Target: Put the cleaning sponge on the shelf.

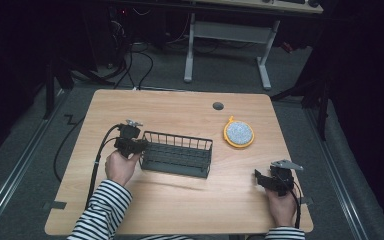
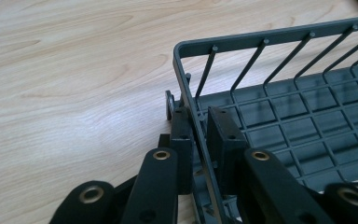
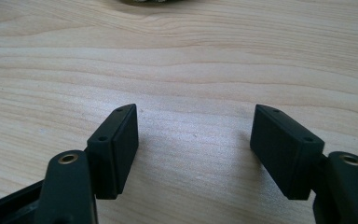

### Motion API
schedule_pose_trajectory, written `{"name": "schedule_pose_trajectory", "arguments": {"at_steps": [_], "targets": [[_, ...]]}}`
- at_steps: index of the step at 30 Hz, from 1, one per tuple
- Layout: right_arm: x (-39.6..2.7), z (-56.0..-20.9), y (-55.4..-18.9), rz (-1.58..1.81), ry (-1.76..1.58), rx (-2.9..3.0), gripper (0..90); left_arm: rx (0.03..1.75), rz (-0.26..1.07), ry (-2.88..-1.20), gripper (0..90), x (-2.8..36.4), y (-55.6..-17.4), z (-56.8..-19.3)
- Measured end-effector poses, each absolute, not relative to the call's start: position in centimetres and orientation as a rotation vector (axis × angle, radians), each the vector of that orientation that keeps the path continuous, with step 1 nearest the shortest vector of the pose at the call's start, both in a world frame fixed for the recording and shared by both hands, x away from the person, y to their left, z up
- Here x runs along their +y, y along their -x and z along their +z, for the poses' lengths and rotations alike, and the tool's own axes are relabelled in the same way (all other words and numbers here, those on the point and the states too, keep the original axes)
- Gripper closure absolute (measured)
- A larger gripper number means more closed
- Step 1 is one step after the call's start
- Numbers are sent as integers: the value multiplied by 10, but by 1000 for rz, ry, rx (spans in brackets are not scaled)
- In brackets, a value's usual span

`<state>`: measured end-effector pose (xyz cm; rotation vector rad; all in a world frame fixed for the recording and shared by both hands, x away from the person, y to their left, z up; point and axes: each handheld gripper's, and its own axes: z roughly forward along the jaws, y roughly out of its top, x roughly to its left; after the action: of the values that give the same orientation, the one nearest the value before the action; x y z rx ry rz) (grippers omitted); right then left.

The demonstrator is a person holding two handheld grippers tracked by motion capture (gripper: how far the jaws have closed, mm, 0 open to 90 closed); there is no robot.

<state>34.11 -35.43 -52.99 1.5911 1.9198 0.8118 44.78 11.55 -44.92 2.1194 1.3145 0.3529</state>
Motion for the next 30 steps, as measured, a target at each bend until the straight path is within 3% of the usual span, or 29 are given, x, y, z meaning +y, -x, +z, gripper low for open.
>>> {"name": "schedule_pose_trajectory", "arguments": {"at_steps": [30], "targets": [[-354, -530, -341, 808, -1588, 1921, 322, 1191, 303, -2165, 826, 86, -450, -450]]}}
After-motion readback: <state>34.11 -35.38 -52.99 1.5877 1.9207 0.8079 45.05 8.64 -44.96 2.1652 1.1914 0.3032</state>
